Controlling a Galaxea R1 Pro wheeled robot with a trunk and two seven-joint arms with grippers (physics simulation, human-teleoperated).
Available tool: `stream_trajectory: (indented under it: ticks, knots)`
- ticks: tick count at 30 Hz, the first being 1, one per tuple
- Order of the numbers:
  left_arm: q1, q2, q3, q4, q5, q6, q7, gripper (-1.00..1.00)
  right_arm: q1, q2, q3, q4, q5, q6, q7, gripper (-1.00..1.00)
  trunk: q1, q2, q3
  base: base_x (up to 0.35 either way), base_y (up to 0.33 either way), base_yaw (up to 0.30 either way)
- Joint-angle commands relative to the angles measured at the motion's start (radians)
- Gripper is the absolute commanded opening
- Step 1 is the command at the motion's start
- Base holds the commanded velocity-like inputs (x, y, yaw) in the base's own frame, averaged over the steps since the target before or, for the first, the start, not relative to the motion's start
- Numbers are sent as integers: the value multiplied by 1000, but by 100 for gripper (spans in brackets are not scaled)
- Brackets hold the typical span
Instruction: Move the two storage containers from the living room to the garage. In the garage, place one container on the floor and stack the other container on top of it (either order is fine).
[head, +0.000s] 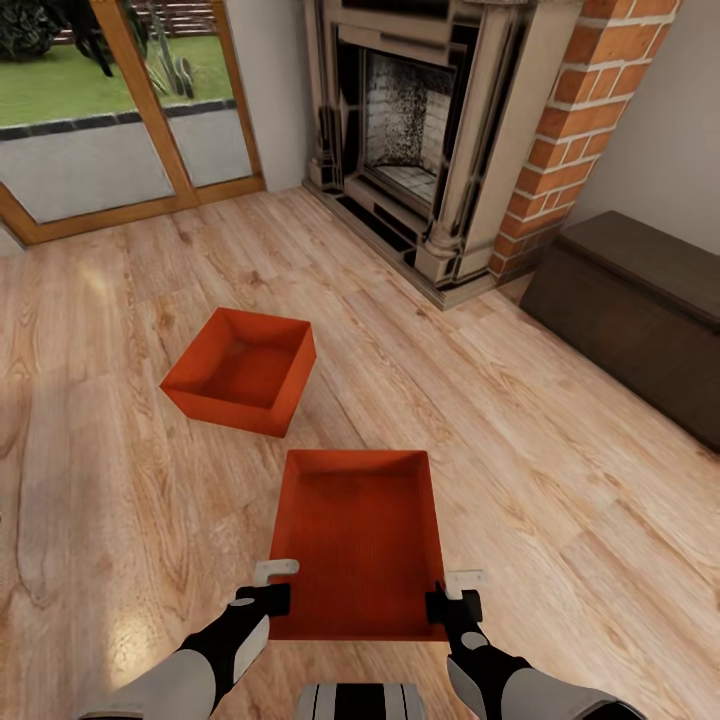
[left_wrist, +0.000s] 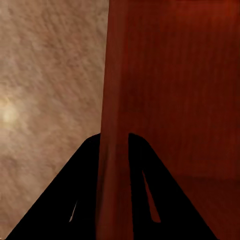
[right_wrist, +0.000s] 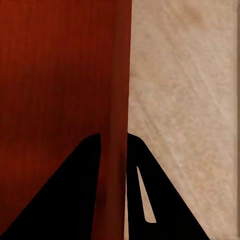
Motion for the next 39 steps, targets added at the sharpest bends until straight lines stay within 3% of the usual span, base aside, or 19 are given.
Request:
stream_trajectory:
  ticks: [1, 39]
  knots:
    - [0, 1, 12, -3, -14, 6, 18, -100, 0, 0, -22, 2, -29, -10, -8, -100, -4, 7, 3, 0, 0, 0]
    - [0, 5, 21, 2, -4, 9, 18, -100, -1, 1, -24, 2, -40, -10, -11, -100, -150, 273, 122, 0, 0, 0]
